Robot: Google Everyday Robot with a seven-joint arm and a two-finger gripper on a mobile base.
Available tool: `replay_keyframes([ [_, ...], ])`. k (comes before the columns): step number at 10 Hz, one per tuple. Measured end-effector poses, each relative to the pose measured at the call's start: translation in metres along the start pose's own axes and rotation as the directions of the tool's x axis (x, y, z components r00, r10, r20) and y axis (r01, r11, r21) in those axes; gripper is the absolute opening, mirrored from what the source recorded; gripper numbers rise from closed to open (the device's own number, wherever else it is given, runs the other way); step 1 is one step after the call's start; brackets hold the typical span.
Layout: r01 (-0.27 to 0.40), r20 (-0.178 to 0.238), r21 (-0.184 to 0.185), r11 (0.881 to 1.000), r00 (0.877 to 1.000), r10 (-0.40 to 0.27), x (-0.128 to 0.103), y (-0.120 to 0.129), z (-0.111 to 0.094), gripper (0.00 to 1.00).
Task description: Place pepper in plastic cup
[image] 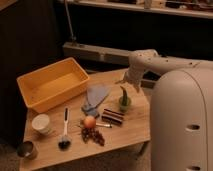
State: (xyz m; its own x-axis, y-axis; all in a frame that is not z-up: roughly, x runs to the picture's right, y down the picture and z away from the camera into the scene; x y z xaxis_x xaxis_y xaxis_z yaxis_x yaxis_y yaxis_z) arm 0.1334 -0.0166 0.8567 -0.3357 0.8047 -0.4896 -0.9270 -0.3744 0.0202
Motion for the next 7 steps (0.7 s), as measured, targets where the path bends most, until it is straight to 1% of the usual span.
replay_keyframes([
  [1, -0.003, -0.012, -0.001, 1.000, 1.000, 0.003, -0.0004, -0.0001, 0.0006, 0.80],
  [7, -0.003, -0.013, 0.000, 1.000, 1.000, 0.003, -0.0001, -0.0006, 0.0006, 0.80],
])
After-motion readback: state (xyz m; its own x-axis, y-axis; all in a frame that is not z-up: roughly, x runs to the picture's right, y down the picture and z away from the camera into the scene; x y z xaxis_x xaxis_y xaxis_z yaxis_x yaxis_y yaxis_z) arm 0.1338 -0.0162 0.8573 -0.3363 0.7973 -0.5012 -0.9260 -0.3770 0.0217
